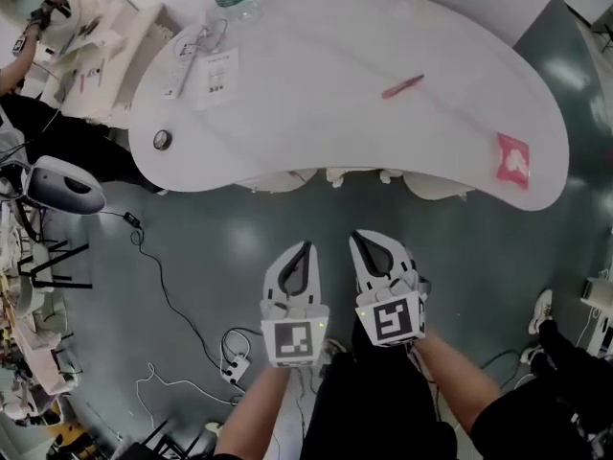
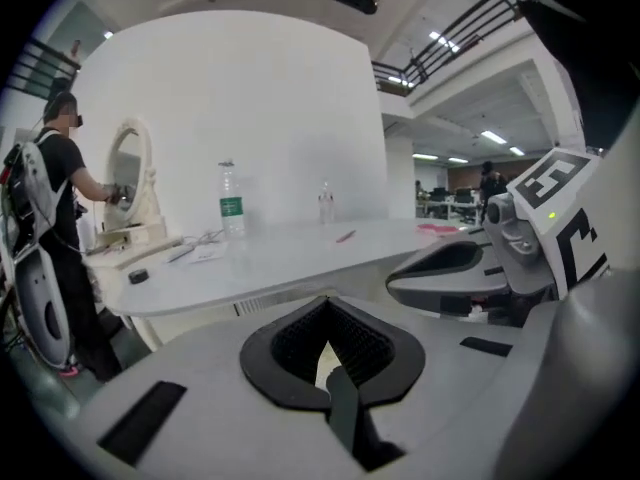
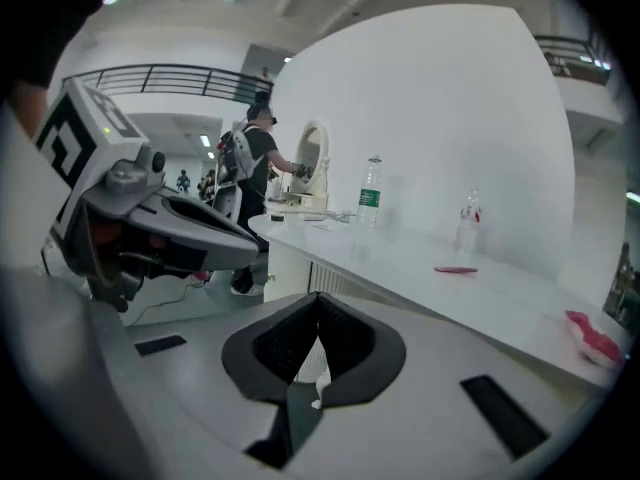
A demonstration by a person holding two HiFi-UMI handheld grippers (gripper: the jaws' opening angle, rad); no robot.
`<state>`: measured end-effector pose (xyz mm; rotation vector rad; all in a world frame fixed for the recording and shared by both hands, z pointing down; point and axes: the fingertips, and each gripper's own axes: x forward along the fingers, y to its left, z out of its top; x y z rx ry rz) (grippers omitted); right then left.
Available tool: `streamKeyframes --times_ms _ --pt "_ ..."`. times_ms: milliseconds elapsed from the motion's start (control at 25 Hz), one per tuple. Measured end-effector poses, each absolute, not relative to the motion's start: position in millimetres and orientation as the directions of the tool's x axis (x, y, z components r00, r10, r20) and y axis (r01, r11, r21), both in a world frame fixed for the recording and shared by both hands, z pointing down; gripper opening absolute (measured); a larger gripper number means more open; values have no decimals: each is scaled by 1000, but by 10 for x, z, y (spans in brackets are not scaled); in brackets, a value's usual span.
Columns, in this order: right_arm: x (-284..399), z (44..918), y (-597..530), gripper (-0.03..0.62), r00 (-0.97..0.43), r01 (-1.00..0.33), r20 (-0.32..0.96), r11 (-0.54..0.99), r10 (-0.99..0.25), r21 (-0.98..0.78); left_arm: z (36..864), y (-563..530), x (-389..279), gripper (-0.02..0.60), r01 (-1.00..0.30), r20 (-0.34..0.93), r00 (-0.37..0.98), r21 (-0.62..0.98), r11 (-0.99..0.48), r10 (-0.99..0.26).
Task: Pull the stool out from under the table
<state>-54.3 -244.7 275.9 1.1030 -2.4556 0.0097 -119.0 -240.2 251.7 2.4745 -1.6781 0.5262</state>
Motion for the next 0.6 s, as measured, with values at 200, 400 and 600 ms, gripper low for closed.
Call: streamKeyframes --times_ms 200,400,600 --pt "-382 3401 -2649 6 -584 -730 375 668 -720 148 3231 -2574 -1129 6 -899 390 373 -71 -432 -842" --pt "-133 4153 -2488 6 -537 -704 461 676 -706 215 4059 -2417 -1025 6 -803 475 432 -184 -566 -767" --pt "254 4659 -2775 6 -452 -758 504 615 -736 219 4811 -2599 -1111 6 -785 563 351 -259 -563 -748"
